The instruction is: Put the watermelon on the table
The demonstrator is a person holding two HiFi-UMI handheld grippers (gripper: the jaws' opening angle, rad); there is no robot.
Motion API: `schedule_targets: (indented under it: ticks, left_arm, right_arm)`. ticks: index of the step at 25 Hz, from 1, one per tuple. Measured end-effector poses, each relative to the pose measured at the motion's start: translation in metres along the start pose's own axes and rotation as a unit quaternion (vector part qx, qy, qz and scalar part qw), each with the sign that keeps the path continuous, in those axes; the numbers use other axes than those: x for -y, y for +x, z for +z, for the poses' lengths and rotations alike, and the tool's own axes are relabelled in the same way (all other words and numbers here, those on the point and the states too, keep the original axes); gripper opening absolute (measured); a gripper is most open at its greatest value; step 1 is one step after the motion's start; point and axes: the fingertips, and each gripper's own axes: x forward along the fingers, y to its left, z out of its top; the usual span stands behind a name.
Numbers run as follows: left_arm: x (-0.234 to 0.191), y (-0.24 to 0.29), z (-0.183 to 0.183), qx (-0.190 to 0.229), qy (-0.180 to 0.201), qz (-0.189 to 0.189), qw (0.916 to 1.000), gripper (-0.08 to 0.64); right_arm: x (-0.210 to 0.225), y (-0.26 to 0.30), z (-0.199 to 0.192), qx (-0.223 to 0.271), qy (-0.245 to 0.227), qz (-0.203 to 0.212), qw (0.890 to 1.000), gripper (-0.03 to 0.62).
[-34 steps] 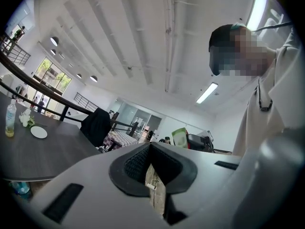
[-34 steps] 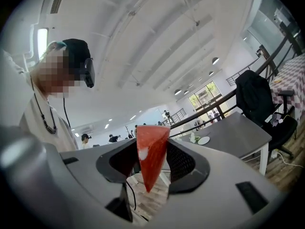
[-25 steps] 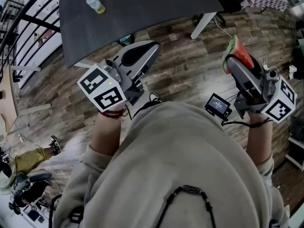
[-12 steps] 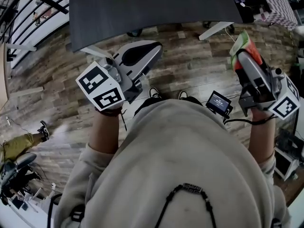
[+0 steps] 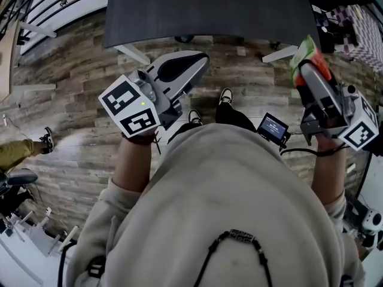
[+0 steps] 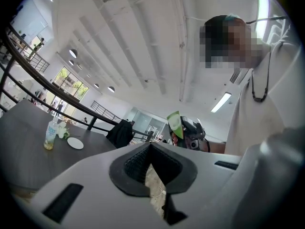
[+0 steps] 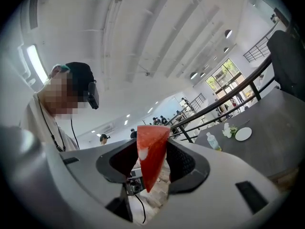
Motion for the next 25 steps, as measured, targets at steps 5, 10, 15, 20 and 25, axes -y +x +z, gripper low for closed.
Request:
schedule_targets:
  ticks: [5, 10, 15, 20, 25]
  left_arm:
    - [-0.014, 0.018, 0.015, -0.003, 0.012, 0.026, 0.9996, -0.003]
    - [-0.011, 0.037, 0.031, -0.012, 0.027, 0.031, 0.9991, -0.003]
    - [-0.017, 0.1, 0.037, -0.018, 0.026, 0.025, 0.9992, -0.003]
    - [-0.02, 0.151, 0.041, -0.035, 0.021, 0.018, 0.999, -0.003]
    - [-0.02, 0.189, 0.042, -0.053, 0.018, 0.012, 0.9984, -0.003]
  right_arm:
    - [0.027, 0.016, 0.022, 0.003, 0.003, 0.036, 0.999, 0.198]
    - [0.031, 0.01, 0.042, 0.01, -0.006, 0.052, 0.999, 0.196]
    - [0.08, -0.021, 0.068, 0.019, -0.005, 0.042, 0.999, 0.196]
    - [0.112, -0.053, 0.09, 0.035, -0.003, 0.03, 0.999, 0.198]
    - [0.141, -0.082, 0.102, 0.047, -0.006, 0.013, 0.999, 0.198]
